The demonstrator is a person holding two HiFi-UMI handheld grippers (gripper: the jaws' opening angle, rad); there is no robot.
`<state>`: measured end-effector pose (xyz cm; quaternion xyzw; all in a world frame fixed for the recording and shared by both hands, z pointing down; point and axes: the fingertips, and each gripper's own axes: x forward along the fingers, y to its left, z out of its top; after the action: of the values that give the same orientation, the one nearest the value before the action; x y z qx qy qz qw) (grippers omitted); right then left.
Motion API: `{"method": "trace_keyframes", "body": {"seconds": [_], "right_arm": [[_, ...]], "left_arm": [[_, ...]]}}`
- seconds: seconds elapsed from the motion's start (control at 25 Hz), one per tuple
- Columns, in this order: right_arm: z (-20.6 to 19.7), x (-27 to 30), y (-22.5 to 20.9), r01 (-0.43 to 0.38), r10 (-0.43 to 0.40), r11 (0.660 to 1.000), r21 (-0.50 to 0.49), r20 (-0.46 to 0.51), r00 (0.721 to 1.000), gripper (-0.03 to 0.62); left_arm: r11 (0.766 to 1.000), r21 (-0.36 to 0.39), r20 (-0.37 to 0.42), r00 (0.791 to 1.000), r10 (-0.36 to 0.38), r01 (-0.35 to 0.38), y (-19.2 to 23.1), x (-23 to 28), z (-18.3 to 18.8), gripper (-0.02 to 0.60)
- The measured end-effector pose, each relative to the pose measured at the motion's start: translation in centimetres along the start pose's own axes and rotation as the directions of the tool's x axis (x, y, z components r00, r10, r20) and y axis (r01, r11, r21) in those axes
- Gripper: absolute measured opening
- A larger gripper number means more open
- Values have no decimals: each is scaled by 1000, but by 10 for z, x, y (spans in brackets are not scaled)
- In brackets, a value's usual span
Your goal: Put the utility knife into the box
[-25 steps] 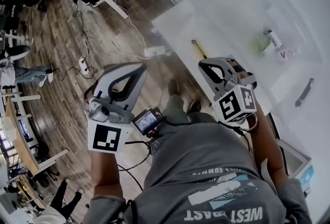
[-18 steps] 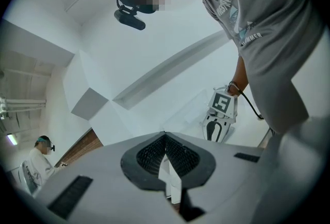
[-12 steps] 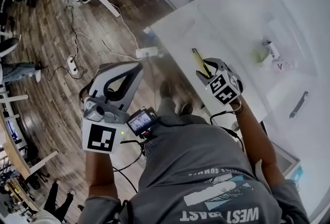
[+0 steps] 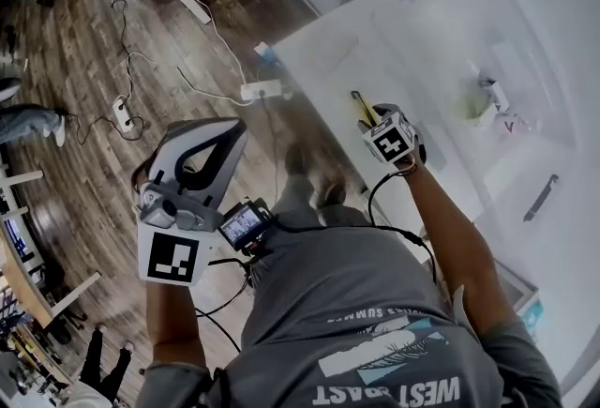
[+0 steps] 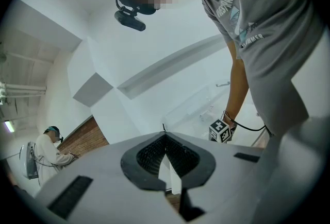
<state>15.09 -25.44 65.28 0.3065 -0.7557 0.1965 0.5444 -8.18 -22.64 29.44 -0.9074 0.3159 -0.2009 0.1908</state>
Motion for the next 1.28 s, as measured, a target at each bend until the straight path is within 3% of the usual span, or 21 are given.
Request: {"method": "trace_keyframes", "body": {"seconds": [0.2, 0.28, 0.36, 0.48, 0.56, 0.72, 0.88, 1.16, 1.28], "right_arm": [[-17, 22, -9, -22, 27, 994, 104, -44, 999, 193], [-17, 20, -8, -36, 41, 993, 109, -48, 998, 190], [-17, 19, -7, -46, 53, 993, 110, -58, 997, 123], [-13, 16, -3, -62, 68, 994, 94, -70, 995, 121], [1, 5, 4, -67, 69, 995, 69, -32, 997, 121], [55, -55, 16, -49, 47, 999, 10, 138, 989, 121], [109, -148, 18, -4, 16, 999, -41, 314, 949, 121], [176, -302, 18, 57, 3, 994, -88, 568, 823, 121], [180, -340, 1, 100, -37, 992, -77, 580, 814, 121]], "left_arm": [[1000, -9, -1, 1000, -6, 6, 7, 2, -8, 11], [1000, -14, -1, 1000, -6, 6, 9, 2, -11, 11], [1000, -19, -1, 1000, -6, 6, 10, 2, -13, 11], [1000, -19, 5, 1000, -9, 9, 11, 3, -14, 11], [1000, -17, 9, 1000, -8, 9, 12, 3, -14, 11], [1000, -20, 13, 1000, -2, 2, 15, 0, -17, 11], [1000, -19, 24, 1000, 5, -4, 16, 0, -16, 11], [1000, -24, 36, 999, 17, -16, 17, -2, -10, 11], [999, -25, 31, 999, 22, -21, 15, -3, -10, 11]]}}
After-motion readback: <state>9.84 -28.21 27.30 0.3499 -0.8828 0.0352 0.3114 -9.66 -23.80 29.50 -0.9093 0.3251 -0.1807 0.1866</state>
